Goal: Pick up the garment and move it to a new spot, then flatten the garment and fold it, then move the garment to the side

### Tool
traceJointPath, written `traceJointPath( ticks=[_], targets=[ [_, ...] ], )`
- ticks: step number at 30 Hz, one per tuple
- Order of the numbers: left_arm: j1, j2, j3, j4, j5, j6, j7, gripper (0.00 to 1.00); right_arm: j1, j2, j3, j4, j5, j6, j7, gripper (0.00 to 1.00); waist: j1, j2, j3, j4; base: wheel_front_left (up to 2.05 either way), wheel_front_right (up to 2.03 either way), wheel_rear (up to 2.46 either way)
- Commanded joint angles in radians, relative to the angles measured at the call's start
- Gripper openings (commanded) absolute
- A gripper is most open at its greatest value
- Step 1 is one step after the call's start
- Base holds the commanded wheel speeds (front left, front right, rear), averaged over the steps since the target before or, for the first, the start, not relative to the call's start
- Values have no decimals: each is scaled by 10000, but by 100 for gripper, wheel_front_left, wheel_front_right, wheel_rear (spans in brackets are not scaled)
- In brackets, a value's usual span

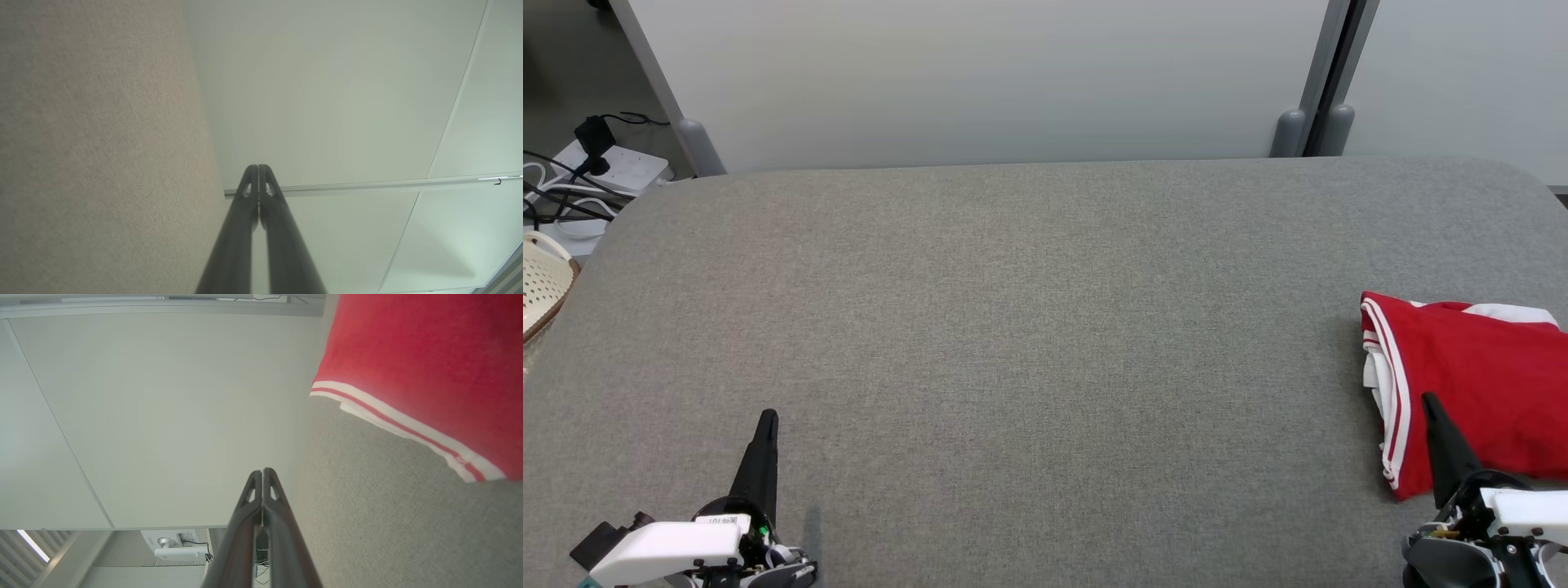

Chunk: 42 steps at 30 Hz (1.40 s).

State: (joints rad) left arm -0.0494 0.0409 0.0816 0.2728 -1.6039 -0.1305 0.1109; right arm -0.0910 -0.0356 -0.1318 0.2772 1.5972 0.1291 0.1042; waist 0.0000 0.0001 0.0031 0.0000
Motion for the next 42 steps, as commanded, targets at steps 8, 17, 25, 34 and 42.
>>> traceJointPath(
  ticks=[8,17,25,34,42],
  targets=[
    [-585,93,323,-279,-46,-2,24,0,-169,-146,181,-324,115,16,89,0,0,-1,0,0,0,0,0],
    [-585,93,323,-279,-46,-2,24,0,-169,-146,182,-324,116,16,89,0,0,-1,0,0,0,0,0],
    [-585,93,323,-279,-47,-2,23,0,-169,-146,182,-324,116,16,89,0,0,-1,0,0,0,0,0],
    [-585,93,322,-279,-47,-2,23,0,-169,-146,182,-324,116,16,89,0,0,-1,0,0,0,0,0],
    [-585,93,322,-279,-47,-2,23,0,-169,-146,182,-324,116,16,89,0,0,-1,0,0,0,0,0]
  ],
)
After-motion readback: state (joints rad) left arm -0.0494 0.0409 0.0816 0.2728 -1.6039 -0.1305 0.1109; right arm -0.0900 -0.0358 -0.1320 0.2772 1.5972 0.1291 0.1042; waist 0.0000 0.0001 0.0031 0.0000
